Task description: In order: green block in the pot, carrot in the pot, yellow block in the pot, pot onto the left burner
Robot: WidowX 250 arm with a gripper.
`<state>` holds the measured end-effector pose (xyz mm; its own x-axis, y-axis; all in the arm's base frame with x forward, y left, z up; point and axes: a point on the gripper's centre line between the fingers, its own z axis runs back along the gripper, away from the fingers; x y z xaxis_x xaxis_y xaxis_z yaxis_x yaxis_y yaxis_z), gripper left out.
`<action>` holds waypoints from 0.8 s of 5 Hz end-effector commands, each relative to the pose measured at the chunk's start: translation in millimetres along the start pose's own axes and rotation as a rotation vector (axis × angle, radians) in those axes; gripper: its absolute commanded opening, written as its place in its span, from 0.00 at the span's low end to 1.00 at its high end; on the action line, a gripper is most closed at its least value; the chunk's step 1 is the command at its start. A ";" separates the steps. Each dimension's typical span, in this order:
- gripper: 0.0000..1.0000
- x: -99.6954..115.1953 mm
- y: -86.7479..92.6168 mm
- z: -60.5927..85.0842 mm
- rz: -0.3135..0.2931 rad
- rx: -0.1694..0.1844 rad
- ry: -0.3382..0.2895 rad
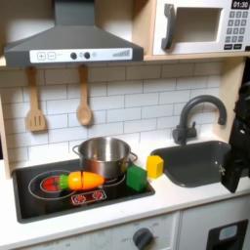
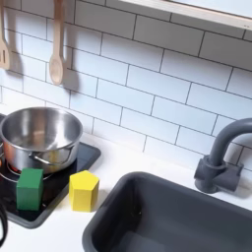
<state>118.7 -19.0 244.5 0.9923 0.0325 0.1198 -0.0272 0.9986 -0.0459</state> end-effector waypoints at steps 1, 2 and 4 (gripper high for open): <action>1.00 0.0 -0.2 0.0 0.000 -0.001 0.000; 1.00 -1.0 0.1 -1.7 0.001 0.000 0.006; 1.00 -1.2 0.2 -1.5 0.001 -0.001 0.005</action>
<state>117.4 -18.9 242.5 0.9931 0.0336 0.1120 -0.0286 0.9985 -0.0462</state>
